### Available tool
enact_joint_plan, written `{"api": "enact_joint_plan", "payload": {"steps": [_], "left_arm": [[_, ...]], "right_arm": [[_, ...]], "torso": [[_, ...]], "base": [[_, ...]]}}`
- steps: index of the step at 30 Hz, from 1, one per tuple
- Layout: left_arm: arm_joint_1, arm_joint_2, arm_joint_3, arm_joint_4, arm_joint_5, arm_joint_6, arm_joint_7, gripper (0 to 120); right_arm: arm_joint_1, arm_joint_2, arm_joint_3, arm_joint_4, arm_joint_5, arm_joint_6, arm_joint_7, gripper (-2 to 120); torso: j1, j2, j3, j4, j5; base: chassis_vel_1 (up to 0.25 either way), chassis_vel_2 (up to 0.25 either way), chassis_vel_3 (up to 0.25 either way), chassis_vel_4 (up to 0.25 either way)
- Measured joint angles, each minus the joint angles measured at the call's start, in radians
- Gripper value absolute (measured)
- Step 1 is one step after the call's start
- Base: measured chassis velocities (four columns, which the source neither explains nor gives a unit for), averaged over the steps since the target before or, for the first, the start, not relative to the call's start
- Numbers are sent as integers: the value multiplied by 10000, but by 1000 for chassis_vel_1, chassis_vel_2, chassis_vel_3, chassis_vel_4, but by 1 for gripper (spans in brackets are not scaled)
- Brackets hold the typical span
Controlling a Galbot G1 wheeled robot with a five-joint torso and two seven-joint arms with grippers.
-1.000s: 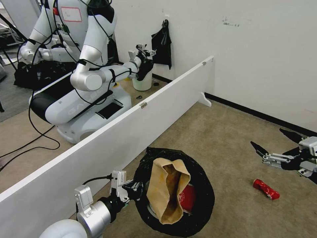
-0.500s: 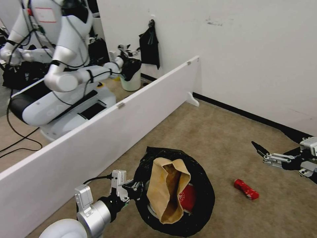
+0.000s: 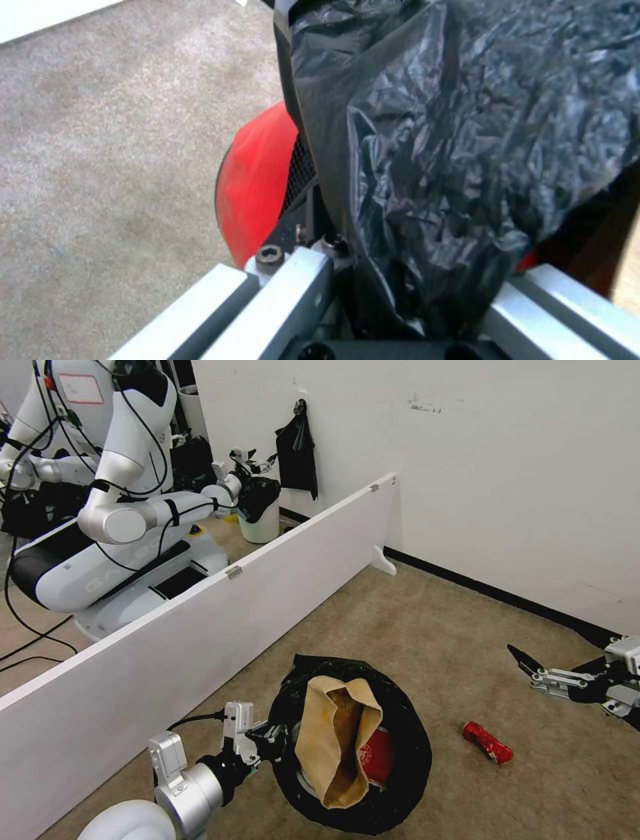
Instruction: Pick up the trash bin, then pick up the garbage from the floor and place it into the trash bin.
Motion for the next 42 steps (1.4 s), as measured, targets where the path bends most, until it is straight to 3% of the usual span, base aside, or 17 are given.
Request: {"api": "enact_joint_plan", "payload": {"steps": [21, 38, 42], "left_arm": [[-140, 25, -42, 90, -122, 23, -35, 0], [-105, 60, -72, 104, -111, 25, -45, 0], [-77, 42, -69, 98, -94, 26, -44, 0]], "right_arm": [[179, -53, -70, -399, 224, 127, -620, 100], [199, -152, -111, -372, 124, 83, -566, 100], [179, -187, -112, -404, 81, 135, -569, 100]], "torso": [[0, 0, -1, 0, -1], [3, 0, 5, 5, 0], [1, 0, -1, -4, 0]], "base": [[-3, 2, 3, -3], [-161, 164, 158, -157], [1, 6, -4, 7]]}}
